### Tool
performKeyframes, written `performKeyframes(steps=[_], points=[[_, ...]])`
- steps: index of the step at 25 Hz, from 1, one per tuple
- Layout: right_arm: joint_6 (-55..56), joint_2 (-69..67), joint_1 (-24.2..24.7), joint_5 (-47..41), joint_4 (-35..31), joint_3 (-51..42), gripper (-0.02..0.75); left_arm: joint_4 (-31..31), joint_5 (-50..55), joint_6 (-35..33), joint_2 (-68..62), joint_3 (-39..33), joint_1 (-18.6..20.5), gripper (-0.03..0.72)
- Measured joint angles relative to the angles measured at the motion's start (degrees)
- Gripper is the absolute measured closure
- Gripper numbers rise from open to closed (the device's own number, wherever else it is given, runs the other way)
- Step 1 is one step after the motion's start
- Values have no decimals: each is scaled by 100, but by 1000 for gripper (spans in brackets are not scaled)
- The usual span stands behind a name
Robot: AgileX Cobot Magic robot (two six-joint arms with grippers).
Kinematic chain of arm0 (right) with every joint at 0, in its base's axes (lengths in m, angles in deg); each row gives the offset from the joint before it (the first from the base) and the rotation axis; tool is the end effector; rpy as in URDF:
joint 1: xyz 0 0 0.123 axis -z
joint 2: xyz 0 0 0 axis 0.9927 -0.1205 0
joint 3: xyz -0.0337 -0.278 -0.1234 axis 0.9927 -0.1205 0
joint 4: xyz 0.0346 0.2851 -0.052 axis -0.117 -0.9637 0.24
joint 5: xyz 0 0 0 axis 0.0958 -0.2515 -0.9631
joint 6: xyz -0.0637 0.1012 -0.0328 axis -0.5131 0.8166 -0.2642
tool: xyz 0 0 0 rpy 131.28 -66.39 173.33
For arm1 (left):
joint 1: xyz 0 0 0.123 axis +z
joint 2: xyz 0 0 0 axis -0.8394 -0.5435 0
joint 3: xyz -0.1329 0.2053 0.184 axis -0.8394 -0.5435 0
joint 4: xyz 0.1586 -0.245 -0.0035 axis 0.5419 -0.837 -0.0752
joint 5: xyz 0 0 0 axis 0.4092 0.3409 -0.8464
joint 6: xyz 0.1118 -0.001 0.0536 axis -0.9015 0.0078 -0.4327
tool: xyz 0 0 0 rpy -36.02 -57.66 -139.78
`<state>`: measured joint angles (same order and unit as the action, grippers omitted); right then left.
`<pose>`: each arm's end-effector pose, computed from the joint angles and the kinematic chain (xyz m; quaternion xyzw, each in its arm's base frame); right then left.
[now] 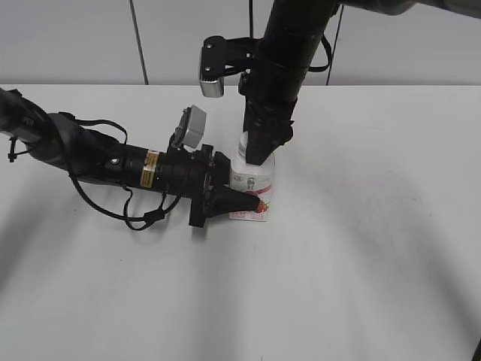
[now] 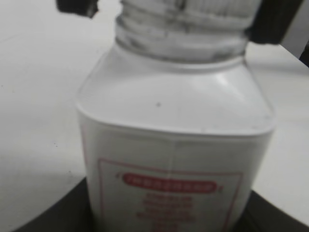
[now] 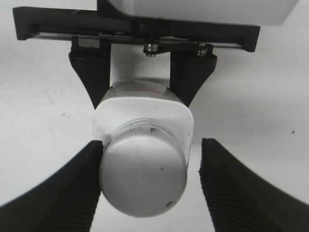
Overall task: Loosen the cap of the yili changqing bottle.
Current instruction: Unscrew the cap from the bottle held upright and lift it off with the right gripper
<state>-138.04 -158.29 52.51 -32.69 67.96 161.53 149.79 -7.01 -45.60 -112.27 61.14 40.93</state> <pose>0.4360 0.2922 0.1868 -0.7347 0.6624 0.0922 0.1138 0.4146 -0.2409 0.0124 0.5606 0.5815 -0.4617 0.3666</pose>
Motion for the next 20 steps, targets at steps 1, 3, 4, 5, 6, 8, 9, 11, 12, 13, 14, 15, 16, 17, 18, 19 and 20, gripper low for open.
performKeyframes(steps=[1, 3, 4, 5, 6, 8, 9, 11, 12, 13, 14, 15, 16, 17, 18, 19, 20], points=[[14, 0, 0, 5, 0, 0, 227, -1, 0, 0, 0, 0, 0, 312], [99, 0, 0, 12, -15, 0, 198, 6, -5, -7, 0, 0, 0, 312], [152, 0, 0, 15, -15, 0, 184, 6, -5, -7, 0, 0, 0, 312], [191, 0, 0, 19, -15, 0, 174, 6, -5, -9, 0, 0, 0, 312], [222, 0, 0, 19, -15, 0, 170, 11, -5, -15, 0, 0, 0, 312], [309, 0, 0, 19, -25, 0, 162, 17, -5, -15, 0, 0, 0, 312], [373, 0, 0, 19, -25, 0, 161, 17, -5, -15, 0, 0, 0, 312], [470, 0, 0, 19, -25, 0, 160, 21, -11, -15, 0, 0, 0, 312], [505, 0, 0, 19, -25, 0, 156, 21, -11, -15, 0, 0, 0, 312], [551, 0, 0, 19, -25, 0, 154, 23, -16, -20, 0, 0, 0, 312], [601, 0, 0, 19, -25, 0, 153, 28, -16, -20, 0, 0, 0, 312], [672, 0, 0, 25, -25, 0, 151, 28, -16, -20, 0, 0, 0, 312], [761, 8, 0, 25, -25, 0, 148, 30, -16, -20, 0, 0, 0, 312], [824, 14, 0, 25, -20, 0, 145, 30, -16, -14, 0, 0, 0, 312], [910, 27, 0, 25, -20, 0, 144, 35, -16, -14, 0, 0, 0, 312], [980, 49, 0, 25, -20, 0, 143, 35, -16, -10, 0, 0, 0, 312], [1050, 74, 0, 25, -20, 0, 143, 35, -16, -2, 0, 0, 0, 312]])
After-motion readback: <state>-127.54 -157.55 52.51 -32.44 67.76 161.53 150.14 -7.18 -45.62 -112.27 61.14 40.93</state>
